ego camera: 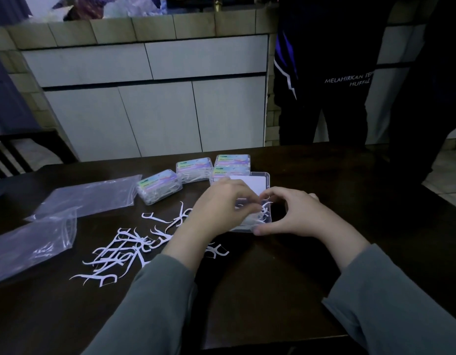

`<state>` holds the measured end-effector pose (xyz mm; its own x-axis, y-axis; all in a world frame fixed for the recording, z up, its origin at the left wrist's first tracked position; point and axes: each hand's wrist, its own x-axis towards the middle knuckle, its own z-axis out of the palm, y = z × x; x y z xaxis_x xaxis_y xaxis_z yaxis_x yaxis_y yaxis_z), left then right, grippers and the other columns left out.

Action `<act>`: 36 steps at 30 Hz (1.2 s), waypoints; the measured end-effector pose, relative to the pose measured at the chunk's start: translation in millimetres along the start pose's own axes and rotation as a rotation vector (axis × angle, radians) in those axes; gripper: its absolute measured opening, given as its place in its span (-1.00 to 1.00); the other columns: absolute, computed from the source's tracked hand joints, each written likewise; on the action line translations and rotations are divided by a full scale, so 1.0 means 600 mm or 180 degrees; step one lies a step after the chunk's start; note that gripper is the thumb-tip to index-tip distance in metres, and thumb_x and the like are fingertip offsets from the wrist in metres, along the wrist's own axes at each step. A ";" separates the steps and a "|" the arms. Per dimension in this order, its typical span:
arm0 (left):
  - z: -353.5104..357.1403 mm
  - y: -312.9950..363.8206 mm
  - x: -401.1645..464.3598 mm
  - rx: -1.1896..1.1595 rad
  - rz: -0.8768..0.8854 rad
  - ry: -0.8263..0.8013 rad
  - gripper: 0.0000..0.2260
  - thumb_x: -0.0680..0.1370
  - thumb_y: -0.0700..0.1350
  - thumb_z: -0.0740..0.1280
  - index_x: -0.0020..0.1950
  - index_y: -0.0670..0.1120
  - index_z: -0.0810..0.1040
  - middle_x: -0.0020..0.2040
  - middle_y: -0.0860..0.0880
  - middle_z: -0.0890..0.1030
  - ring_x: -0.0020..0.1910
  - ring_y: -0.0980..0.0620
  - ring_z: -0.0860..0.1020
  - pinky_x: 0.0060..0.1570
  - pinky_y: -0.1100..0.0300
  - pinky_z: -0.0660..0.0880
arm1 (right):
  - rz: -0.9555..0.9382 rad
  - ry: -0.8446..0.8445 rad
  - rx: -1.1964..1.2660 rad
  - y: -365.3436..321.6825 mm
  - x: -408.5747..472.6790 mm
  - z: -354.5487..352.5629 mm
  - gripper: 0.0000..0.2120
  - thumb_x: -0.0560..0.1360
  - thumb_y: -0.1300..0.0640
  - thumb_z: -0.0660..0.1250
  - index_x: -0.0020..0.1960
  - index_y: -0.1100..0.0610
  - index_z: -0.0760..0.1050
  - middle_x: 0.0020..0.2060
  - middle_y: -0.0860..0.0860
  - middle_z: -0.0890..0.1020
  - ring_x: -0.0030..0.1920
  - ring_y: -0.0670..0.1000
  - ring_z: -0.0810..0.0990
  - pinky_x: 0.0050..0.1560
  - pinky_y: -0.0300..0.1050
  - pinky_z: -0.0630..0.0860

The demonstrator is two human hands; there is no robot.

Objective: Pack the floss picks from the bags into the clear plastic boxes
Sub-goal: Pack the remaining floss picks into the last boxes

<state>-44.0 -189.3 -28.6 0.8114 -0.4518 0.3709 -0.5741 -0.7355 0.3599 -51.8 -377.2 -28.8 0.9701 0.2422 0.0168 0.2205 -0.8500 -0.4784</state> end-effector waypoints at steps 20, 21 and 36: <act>-0.026 -0.017 -0.010 -0.0277 -0.0722 -0.0469 -0.95 0.43 0.04 0.48 -0.13 0.19 0.67 -0.14 0.17 0.62 -0.09 0.19 0.52 -0.05 0.20 0.50 | 0.0036 0.0125 0.0022 0.011 0.003 0.007 -0.30 0.20 -0.39 0.47 0.28 -0.25 0.37 0.15 -0.24 0.52 0.15 -0.13 0.41 0.10 -0.10 0.17; -0.021 -0.012 -0.009 -0.0304 -0.0714 -0.0480 -0.94 0.45 0.04 0.46 -0.09 0.14 0.69 -0.12 0.15 0.63 -0.09 0.19 0.53 -0.07 0.22 0.49 | 0.0038 0.0133 0.0014 0.012 0.002 0.007 -0.30 0.21 -0.39 0.47 0.28 -0.25 0.37 0.15 -0.24 0.53 0.18 -0.12 0.43 0.11 -0.09 0.18; -0.029 -0.043 -0.026 -0.0900 -0.1653 -0.0009 -0.95 0.47 0.06 0.45 -0.10 0.15 0.63 -0.11 0.16 0.65 -0.05 0.21 0.57 -0.07 0.22 0.49 | 0.0089 0.0212 -0.0011 0.018 0.002 0.008 -0.29 0.24 -0.37 0.46 0.32 -0.22 0.35 0.21 -0.21 0.52 0.25 -0.08 0.44 0.15 -0.06 0.18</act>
<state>-43.6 -154.3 -28.7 0.9941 -0.0703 0.0831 -0.1085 -0.6977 0.7081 -48.4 -383.8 -38.1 0.9804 0.1869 0.0618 0.1935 -0.8576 -0.4765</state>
